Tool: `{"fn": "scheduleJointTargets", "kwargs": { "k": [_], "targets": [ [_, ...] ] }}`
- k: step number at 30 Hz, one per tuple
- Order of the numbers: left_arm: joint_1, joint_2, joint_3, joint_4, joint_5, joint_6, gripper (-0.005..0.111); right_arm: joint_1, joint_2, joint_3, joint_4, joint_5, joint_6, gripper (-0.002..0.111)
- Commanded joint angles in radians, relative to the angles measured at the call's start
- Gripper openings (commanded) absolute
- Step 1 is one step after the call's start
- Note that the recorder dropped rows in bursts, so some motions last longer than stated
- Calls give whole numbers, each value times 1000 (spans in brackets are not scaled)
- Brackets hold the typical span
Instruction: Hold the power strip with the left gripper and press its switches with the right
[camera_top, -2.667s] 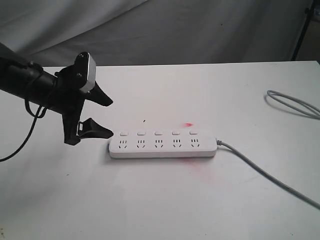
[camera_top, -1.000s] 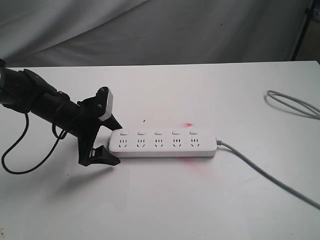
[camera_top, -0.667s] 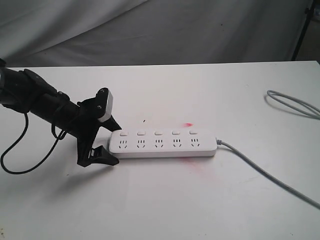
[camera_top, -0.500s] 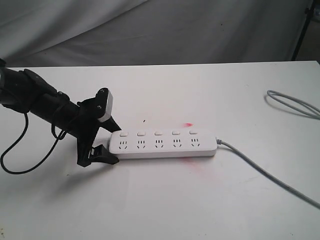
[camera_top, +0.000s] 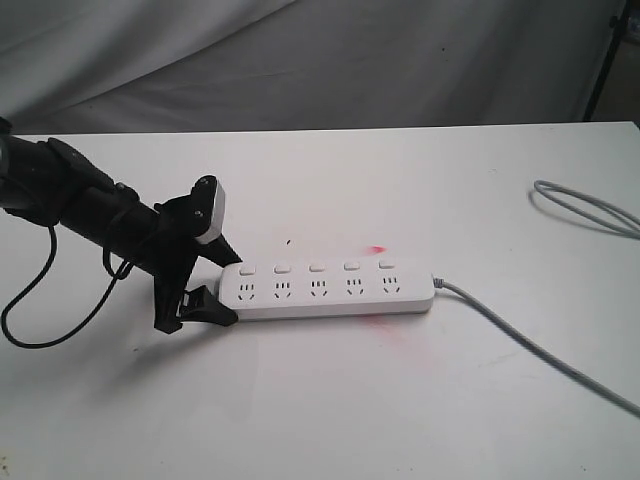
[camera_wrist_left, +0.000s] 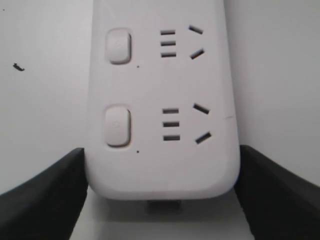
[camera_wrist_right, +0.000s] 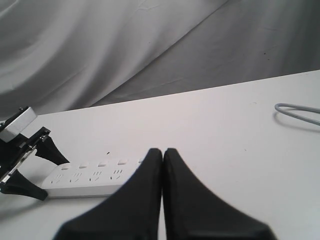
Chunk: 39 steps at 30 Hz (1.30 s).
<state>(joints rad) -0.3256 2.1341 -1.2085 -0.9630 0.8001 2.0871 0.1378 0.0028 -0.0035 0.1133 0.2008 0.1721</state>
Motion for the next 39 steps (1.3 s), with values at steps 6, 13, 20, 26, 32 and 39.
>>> {"fn": "scheduleJointTargets", "kwargs": {
  "k": [6,13,20,26,32,39],
  "targets": [
    [-5,-1,-7,5,0,-4,69,-9,-3,4,7,-1,0,0],
    [-5,-1,-7,5,0,-4,69,-9,-3,4,7,-1,0,0],
    [-5,-1,-7,5,0,-4,69,-9,-3,4,7,-1,0,0],
    [-5,-1,-7,5,0,-4,69,-9,-3,4,-17,-1,0,0],
    [-5,-1,-7,5,0,-4,69,-9,-3,4,-17,-76,0,0],
    [-5,-1,-7,5,0,-4,69,-9,-3,4,141,-399,0,0]
  ]
}}
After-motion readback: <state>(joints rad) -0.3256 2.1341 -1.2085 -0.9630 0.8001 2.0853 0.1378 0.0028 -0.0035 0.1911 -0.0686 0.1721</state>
